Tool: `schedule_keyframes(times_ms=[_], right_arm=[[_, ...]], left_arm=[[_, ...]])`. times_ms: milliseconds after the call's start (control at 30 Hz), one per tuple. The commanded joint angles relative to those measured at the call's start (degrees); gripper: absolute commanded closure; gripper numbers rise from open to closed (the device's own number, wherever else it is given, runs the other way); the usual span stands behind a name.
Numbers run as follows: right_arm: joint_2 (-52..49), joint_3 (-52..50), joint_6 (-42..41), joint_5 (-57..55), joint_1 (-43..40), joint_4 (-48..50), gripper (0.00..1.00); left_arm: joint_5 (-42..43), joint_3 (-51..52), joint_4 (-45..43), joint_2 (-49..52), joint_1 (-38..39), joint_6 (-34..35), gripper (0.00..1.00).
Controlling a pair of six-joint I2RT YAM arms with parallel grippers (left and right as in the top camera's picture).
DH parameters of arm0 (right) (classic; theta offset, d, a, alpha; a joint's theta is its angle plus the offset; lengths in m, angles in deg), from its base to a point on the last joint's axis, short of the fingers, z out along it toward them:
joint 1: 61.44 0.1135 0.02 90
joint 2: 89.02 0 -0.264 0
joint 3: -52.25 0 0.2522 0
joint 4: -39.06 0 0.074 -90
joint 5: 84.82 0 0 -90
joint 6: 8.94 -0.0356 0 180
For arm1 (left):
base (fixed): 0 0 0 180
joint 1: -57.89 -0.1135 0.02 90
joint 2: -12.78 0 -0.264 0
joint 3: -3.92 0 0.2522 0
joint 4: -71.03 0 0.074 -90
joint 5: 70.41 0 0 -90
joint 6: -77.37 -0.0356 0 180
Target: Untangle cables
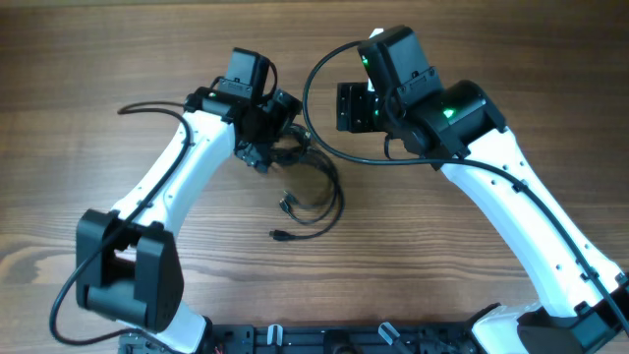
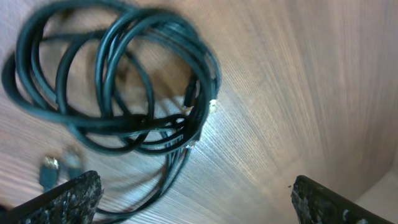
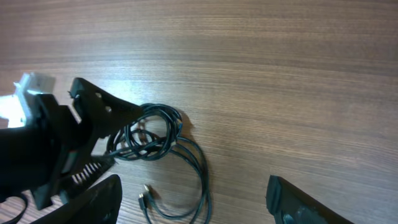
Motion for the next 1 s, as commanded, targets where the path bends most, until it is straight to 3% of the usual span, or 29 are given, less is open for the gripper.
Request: schedule_keyframes(times_ms=[0, 133, 200, 267, 333, 567, 667, 767, 967], right_arm=[[0.8, 0.2, 1.9, 2.4, 0.1, 1.8, 0.24], [-1.4, 0.2, 1.9, 2.6, -3.1, 2.4, 0.20], [-1.6, 0.2, 4.8, 9.4, -8.2, 3.6, 0.20], [-1.6, 0.2, 6.4, 14.9, -12.2, 4.1, 0.20], [-1.6, 0.2, 7.6, 15.8, -14.0, 3.9, 0.21], [-1.6, 0.2, 9.0, 15.8, -13.8, 2.6, 0.21], [-1.6, 0.2, 9.0, 15.8, -13.8, 2.4, 0.21], [-1.7, 0.1, 9.0, 17.9, -13.7, 2.2, 0.21], [-1.7, 0.1, 10.4, 18.0, -13.7, 2.1, 0.21]], left_arm=[[-2.1, -0.6, -0.4, -2.4, -1.1, -18.6, 0.04], [2.2, -0.6, -8.6, -0.4, -1.2, -39.8, 0.09], [2.3, -0.6, -10.9, 1.4, -1.6, -49.1, 0.12], [2.3, -0.6, -11.6, 4.7, -2.2, -51.9, 0.12], [1.6, -0.6, -11.8, 8.8, -2.7, -48.9, 0.13], [0.8, -0.6, -15.8, 17.4, -3.4, -26.0, 0.28], [-5.4, -0.6, -14.7, 18.7, -2.9, -15.8, 0.27], [-7.0, -0.6, -15.5, 18.7, -2.9, -14.4, 0.49], [-7.0, -0.5, -15.6, 21.9, -0.3, -14.5, 0.57]])
